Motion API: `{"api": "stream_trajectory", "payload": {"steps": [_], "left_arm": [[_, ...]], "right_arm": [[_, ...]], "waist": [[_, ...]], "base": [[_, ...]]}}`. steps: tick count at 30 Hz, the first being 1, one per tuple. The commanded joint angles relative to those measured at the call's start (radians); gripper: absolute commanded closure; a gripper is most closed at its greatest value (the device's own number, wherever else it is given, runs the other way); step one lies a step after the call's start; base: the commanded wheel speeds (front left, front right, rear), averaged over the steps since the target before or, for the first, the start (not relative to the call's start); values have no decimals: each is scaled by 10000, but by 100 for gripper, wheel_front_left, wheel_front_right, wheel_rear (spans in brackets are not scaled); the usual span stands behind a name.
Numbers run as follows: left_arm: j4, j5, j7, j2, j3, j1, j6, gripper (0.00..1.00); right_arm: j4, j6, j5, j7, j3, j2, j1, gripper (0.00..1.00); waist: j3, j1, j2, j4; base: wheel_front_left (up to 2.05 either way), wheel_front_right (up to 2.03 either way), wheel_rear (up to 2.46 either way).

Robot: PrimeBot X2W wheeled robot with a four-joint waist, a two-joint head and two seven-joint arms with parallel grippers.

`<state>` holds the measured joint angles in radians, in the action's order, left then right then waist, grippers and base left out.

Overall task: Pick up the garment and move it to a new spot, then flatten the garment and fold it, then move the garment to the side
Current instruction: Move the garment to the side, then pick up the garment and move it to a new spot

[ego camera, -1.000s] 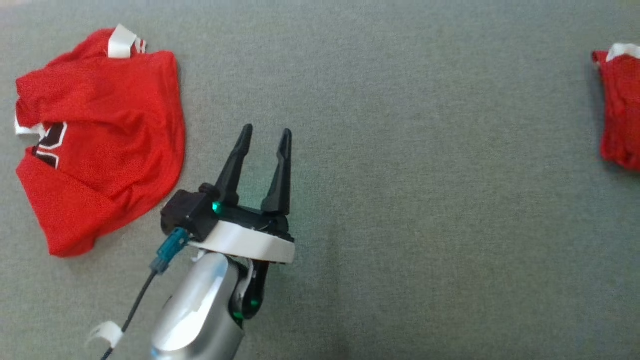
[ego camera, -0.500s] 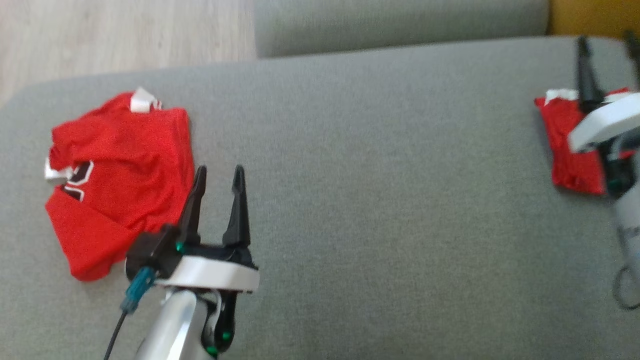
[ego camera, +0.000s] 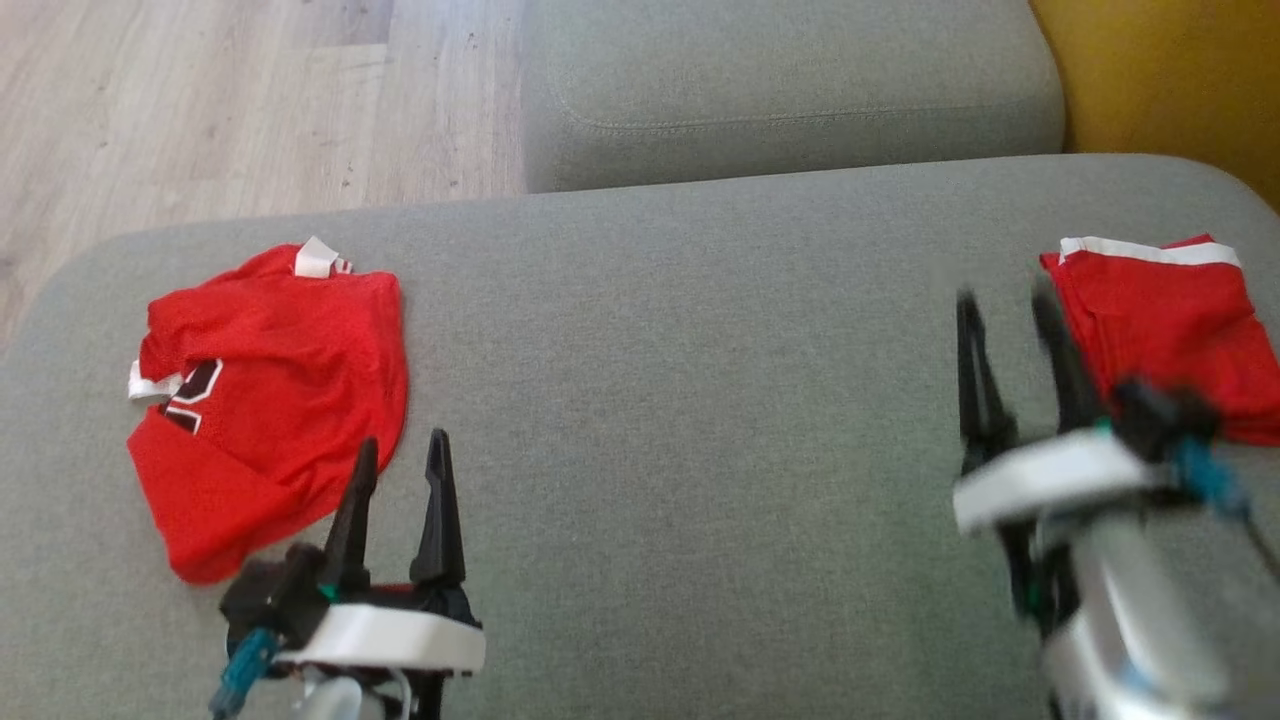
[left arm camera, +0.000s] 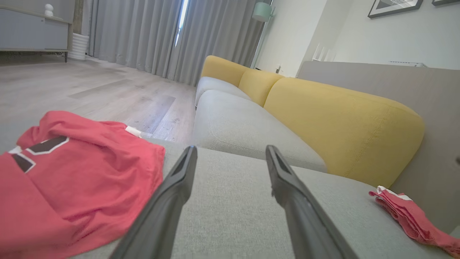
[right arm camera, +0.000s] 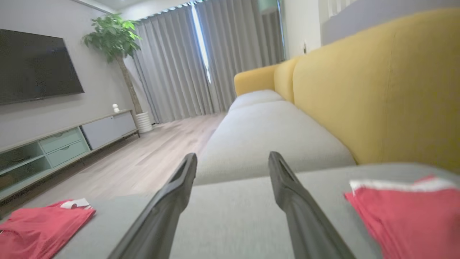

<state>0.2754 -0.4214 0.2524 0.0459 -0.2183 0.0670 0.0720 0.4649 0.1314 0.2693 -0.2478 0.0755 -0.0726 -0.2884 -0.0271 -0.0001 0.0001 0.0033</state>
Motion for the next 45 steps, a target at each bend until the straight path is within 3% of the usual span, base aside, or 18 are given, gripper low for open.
{"api": "stream_trajectory", "payload": {"steps": [1,7,12,34,45], "left_arm": [[-322,-38,94,43,385,204,70,0],[-345,-57,94,43,595,-218,232,0],[-510,-60,94,43,750,-380,287,0],[-631,-72,94,43,718,-414,314,0],[-558,100,94,43,854,-472,166,0]], "right_arm": [[-498,-7,84,-126,71,58,16,0],[-1561,-7,-96,-136,-23,213,1789,0],[-2004,-7,-94,-137,47,220,2391,0],[-2322,-7,-191,-139,-100,223,2496,0],[-2354,-7,-176,-139,452,223,2628,0]], "waist": [[-8,1,-1,10],[2,1,-1,-23],[12,1,-1,-60],[23,1,-1,3],[-93,1,-1,693]], "base": [[0,0,0],[0,0,0],[0,0,0],[0,0,0],[0,0,0]]}}
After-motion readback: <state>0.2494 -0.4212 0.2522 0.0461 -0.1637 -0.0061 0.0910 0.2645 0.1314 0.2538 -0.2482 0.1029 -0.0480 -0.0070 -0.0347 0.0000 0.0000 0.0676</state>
